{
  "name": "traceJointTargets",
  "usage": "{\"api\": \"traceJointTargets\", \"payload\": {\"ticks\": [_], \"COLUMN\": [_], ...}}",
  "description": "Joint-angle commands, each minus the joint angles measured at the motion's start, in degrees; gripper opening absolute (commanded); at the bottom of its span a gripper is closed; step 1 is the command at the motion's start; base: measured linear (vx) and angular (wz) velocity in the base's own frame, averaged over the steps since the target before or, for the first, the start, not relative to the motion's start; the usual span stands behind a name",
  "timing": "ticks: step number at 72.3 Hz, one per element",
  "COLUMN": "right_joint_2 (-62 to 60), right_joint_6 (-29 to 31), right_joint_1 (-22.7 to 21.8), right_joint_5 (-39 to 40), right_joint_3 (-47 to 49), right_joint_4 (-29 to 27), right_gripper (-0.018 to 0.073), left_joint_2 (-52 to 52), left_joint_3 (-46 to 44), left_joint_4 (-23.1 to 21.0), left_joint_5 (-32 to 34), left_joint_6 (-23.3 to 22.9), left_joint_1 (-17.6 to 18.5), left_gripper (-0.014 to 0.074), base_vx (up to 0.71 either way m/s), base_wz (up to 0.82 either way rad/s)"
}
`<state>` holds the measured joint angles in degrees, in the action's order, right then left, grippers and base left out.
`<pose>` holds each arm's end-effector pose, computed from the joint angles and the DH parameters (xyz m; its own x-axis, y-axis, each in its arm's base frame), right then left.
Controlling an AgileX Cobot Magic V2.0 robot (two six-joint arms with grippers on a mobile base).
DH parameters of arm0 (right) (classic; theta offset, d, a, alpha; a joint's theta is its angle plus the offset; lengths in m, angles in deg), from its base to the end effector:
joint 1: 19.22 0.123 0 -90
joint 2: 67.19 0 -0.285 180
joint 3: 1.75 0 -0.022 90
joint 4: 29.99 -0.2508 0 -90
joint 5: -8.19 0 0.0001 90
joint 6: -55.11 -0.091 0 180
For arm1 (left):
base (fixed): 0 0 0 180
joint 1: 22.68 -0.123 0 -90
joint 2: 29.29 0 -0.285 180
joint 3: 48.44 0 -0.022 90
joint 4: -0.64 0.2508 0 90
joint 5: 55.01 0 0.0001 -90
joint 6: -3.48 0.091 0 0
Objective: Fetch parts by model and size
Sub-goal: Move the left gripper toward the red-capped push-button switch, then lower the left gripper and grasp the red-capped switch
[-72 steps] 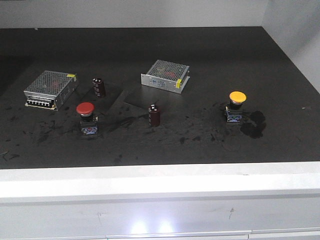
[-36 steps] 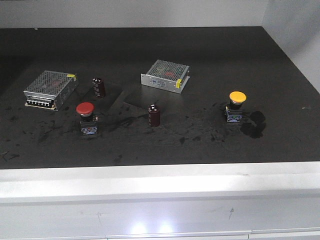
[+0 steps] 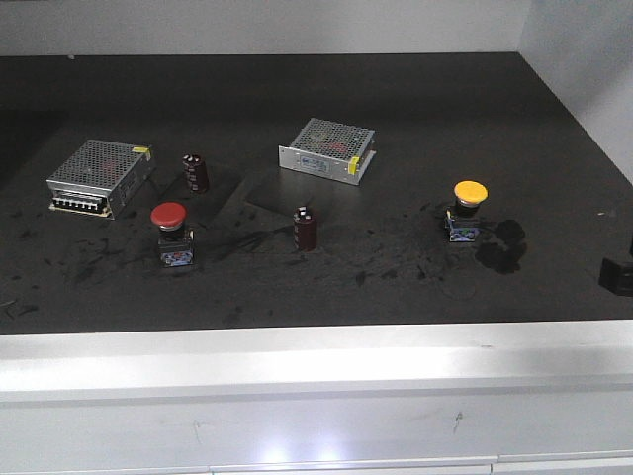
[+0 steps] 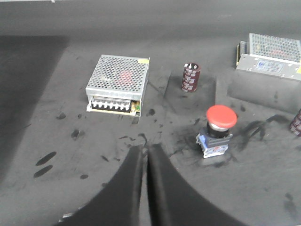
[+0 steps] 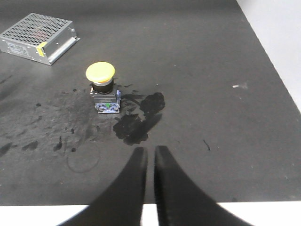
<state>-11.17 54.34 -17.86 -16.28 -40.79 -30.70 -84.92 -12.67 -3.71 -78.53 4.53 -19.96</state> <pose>0.1715 0.0045 0.3142 -0.4933 0.0130 -0.8698 -0.0160 0.9996 0.0240 0.1725 -0.0110 0.3358 -0.4232 -0.0312 -0.9055 0.0532 0.9968 -0.0592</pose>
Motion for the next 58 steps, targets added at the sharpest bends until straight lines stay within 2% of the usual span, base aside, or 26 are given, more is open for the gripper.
{"api": "traceJointTargets", "payload": {"ticks": [1, 12, 25, 32, 36, 42, 58], "right_joint_2": [0.53, 2.37, 4.26, 4.25, 4.25, 4.25, 4.25], "right_joint_6": [3.17, 3.64, 2.93, 3.02, 3.02, 3.02, 3.02], "right_joint_1": [1.16, 5.90, 5.86, 5.92, 5.92, 5.92, 5.92], "right_joint_5": [4.44, 5.22, 5.49, 6.68, 7.29, 7.72, 8.15], "right_joint_3": [2.06, 2.11, 2.11, 2.11, 2.11, 2.11, 2.11], "right_joint_4": [-1.03, -1.03, -0.84, -0.84, -0.70, -0.70, -0.70], "right_gripper": [0.0139, 0.0323, 0.0504, 0.0540, 0.0543, 0.0542, 0.0542], "left_joint_2": [0.12, 0.12, 0.12, -0.18, -1.09, -3.50, -16.17], "left_joint_3": [-1.97, -1.97, -1.97, -2.50, -4.10, -8.08, -24.23], "left_joint_4": [-0.72, -0.72, -0.72, -0.71, -0.71, -0.78, -2.44], "left_joint_5": [3.59, 3.33, 2.89, 2.44, 0.60, -4.19, -17.62], "left_joint_6": [-0.49, -0.49, -0.49, -0.28, 1.49, 4.35, 4.53], "left_joint_1": [0.59, 0.59, 0.59, 1.18, 2.17, 4.05, 8.69], "left_gripper": [0.0090, 0.0220, 0.0422, 0.0506, 0.0542, 0.0562, 0.0563], "base_vx": [0.00, 0.00, 0.00, 0.00, 0.00, 0.00, 0.00], "base_wz": [0.00, 0.00, 0.00, 0.00, 0.00, 0.00, 0.00]}}
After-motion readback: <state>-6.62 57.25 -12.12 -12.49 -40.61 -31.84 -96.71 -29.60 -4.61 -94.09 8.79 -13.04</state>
